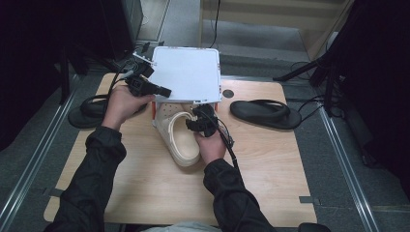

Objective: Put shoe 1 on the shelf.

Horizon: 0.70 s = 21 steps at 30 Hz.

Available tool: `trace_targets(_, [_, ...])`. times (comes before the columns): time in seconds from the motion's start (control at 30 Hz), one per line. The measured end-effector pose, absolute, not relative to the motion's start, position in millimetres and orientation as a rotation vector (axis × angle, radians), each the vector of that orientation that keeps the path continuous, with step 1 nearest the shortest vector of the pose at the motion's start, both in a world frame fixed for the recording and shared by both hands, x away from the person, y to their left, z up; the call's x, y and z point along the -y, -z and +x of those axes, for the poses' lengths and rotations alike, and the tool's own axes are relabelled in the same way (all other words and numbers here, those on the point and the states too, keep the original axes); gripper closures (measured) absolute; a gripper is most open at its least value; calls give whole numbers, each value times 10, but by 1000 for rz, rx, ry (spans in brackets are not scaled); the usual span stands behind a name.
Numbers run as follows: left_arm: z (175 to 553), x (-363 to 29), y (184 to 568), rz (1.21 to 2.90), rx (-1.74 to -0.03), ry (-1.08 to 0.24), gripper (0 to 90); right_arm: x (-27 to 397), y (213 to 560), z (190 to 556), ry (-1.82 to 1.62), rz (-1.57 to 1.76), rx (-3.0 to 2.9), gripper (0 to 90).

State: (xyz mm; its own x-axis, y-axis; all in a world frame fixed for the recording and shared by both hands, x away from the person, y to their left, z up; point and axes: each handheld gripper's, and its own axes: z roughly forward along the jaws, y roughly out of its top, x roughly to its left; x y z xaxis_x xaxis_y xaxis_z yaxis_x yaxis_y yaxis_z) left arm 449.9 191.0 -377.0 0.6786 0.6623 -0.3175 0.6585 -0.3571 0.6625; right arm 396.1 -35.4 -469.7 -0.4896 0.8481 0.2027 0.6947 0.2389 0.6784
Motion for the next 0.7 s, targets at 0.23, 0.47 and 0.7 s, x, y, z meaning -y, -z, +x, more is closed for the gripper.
trace_targets(0.23, [4501, -1915, 3774, 2078, -1015, -5, 900, 270, 4729, 4046, -1094, 1489, -2232, 667])
trace_targets(0.47, [4497, -1913, 3771, 2083, -1014, -9, 900, 238, 4772, 4094, -1091, 1504, -2198, 642])
trace_targets(0.7, [4495, -1912, 3770, 2081, -1022, -7, 900, 267, 4717, 4026, -1138, 1488, -2240, 523])
